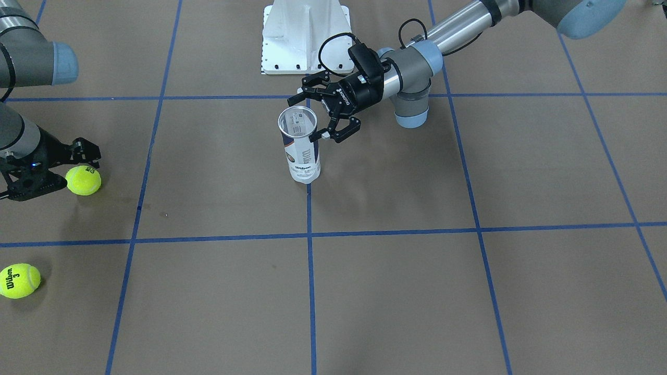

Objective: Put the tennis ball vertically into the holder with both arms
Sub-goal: 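Lower the right gripper onto the nearer yellow tennis ball and grasp it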

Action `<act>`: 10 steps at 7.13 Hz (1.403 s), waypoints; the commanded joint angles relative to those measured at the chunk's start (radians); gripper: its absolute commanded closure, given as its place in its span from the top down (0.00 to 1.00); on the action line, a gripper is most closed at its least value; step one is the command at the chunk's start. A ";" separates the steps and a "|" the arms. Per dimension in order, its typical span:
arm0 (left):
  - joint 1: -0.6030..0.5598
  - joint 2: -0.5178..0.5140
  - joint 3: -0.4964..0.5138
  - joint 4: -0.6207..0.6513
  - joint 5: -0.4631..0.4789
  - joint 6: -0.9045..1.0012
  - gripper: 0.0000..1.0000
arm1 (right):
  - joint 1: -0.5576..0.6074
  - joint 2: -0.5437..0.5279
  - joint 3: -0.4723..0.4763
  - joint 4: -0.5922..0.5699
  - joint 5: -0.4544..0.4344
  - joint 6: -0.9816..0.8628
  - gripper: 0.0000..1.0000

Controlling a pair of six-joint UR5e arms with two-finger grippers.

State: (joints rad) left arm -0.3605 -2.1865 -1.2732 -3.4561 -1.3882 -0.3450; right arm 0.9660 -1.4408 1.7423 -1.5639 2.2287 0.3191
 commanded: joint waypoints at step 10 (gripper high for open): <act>0.000 -0.001 -0.002 -0.002 0.000 0.000 1.00 | -0.029 0.046 0.041 -0.008 -0.001 0.125 0.00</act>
State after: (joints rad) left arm -0.3600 -2.1870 -1.2743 -3.4564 -1.3882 -0.3452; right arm 0.9371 -1.4182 1.7347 -1.5672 2.2167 0.3591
